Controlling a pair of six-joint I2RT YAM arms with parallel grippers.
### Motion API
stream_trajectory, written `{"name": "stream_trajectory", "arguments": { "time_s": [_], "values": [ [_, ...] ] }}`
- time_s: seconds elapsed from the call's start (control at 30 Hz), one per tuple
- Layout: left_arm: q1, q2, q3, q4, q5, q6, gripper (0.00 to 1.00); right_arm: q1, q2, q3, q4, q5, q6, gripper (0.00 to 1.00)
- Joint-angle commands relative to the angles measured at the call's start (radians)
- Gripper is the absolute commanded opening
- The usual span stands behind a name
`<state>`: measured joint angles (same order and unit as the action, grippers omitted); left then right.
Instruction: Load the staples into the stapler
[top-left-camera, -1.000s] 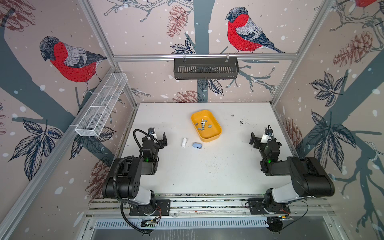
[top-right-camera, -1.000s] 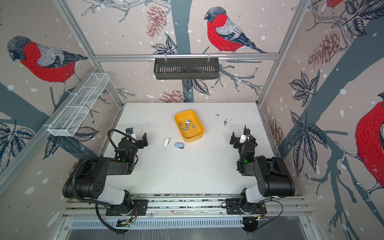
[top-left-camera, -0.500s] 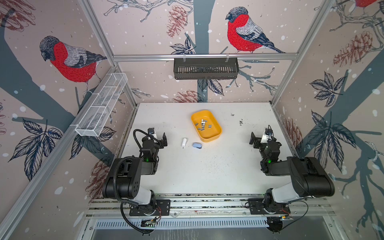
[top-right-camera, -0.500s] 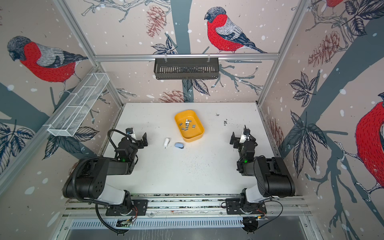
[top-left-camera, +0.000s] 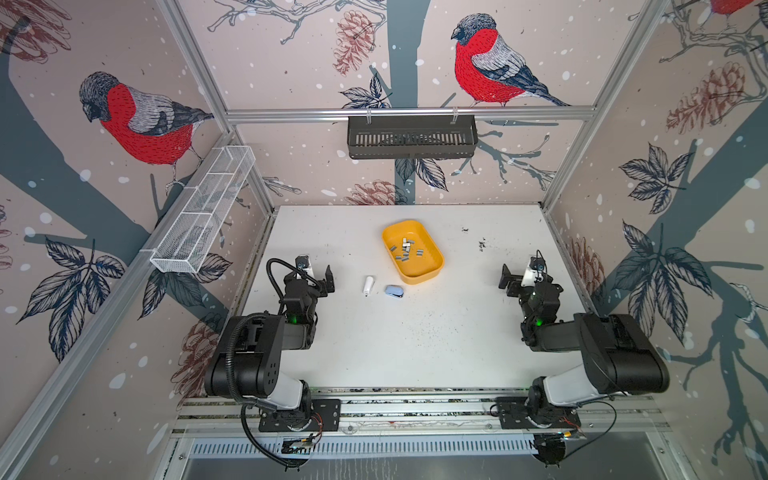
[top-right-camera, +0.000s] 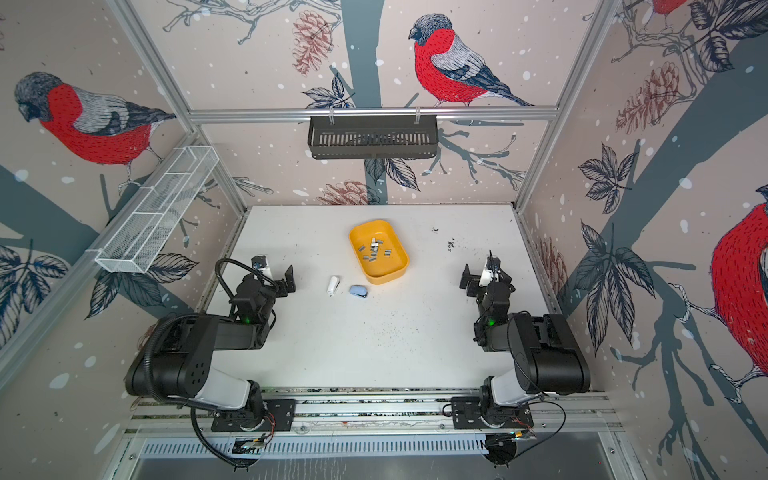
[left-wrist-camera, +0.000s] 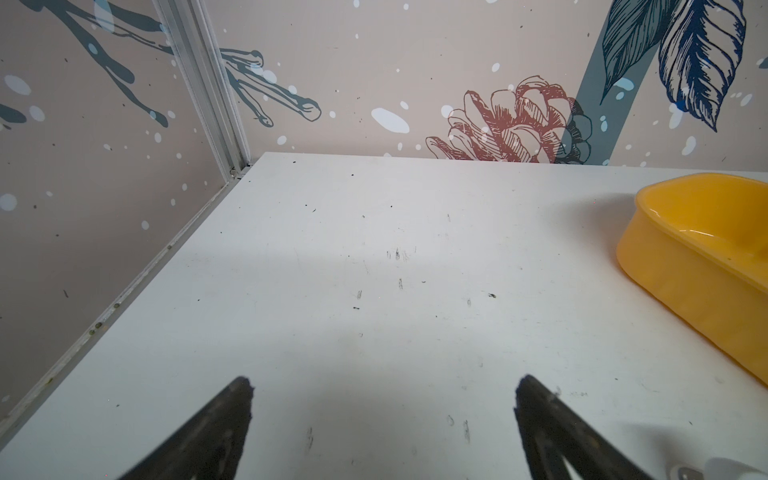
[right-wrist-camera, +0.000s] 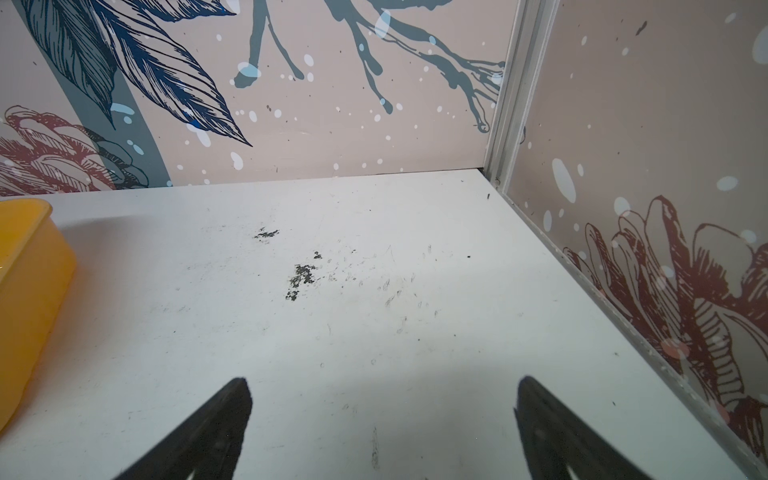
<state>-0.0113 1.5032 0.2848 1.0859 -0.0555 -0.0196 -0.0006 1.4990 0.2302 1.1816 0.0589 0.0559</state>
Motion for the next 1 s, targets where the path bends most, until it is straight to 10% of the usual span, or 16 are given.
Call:
{"name": "stream_trajectory", "arguments": {
  "time_s": [0.0, 0.53, 0.97],
  "values": [
    [0.002, -0.003, 0.002, 0.022, 0.003, 0.004, 0.98, 0.001, -0.001, 0.004, 0.012, 0.003, 0.009, 0.99],
    [-0.025, -0.103, 0.05, -0.143, -0.019, 0.026, 0.98, 0.014, -0.122, 0.015, -0.096, 0.051, 0.009, 0.99],
    [-0.205, -0.318, 0.261, -0.637, 0.02, -0.157, 0.97, 0.208, -0.517, 0.162, -0.672, 0.065, 0.171, 0.99]
  ]
}}
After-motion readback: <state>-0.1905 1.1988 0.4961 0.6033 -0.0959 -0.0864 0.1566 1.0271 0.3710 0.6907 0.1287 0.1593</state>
